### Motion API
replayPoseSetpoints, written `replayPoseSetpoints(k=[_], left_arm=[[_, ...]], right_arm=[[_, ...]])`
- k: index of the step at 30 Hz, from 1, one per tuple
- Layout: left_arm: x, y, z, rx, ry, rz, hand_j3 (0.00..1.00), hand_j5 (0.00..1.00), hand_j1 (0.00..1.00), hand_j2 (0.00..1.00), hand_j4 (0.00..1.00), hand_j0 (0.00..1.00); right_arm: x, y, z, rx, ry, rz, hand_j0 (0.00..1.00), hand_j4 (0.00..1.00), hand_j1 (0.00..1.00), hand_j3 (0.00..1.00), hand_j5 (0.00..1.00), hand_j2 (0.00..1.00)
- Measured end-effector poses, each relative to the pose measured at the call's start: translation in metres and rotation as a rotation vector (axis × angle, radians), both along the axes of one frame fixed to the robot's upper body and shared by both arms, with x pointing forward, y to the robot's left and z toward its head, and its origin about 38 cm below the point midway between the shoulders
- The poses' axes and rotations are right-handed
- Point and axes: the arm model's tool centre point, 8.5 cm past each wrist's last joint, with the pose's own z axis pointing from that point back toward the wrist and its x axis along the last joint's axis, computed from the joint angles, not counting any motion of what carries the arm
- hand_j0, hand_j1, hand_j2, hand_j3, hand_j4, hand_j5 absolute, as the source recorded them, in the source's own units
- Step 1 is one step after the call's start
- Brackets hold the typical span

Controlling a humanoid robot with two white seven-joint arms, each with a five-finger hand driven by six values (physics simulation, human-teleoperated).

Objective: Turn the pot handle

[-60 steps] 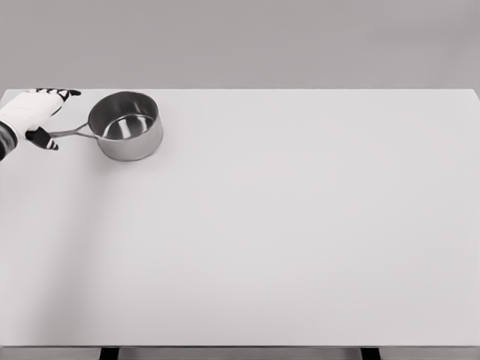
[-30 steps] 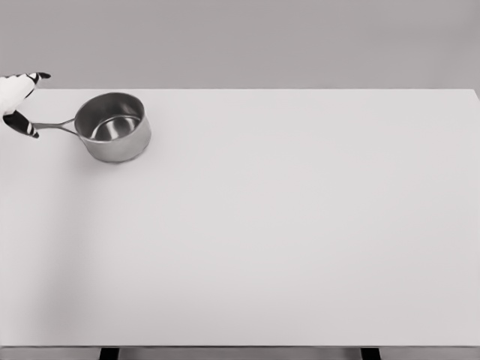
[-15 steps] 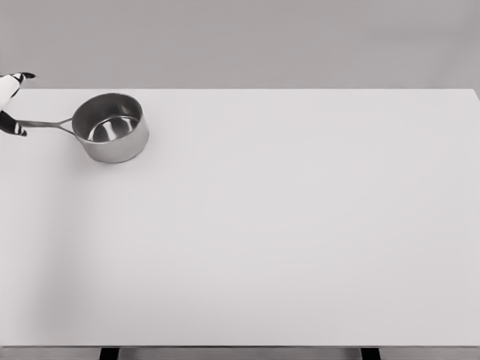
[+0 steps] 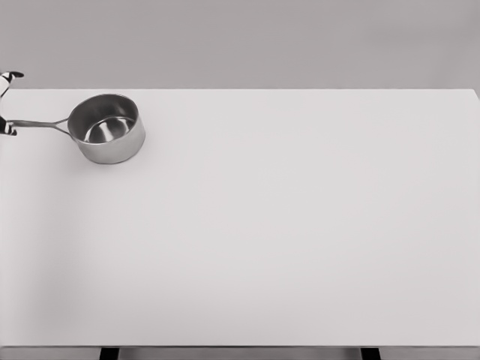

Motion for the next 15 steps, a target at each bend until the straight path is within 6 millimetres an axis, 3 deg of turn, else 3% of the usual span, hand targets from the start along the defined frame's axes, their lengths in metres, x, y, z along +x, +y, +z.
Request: replayPoseSetpoints(k=[11, 15], left_arm=[[-0.021, -0.023, -0.016, -0.016, -0.01, -0.085, 1.0, 1.0, 1.0, 1.0, 1.0, 1.0], [-0.031, -0.034, -0.013, -0.024, -0.038, -0.122, 1.0, 1.0, 1.0, 1.0, 1.0, 1.0]], right_arm=[[0.0, 0.0, 0.0, 0.0, 0.0, 0.0, 1.0, 1.0, 1.0, 1.0, 1.0, 1.0], [0.0, 0.0, 0.0, 0.0, 0.0, 0.0, 1.0, 1.0, 1.0, 1.0, 1.0, 1.0]])
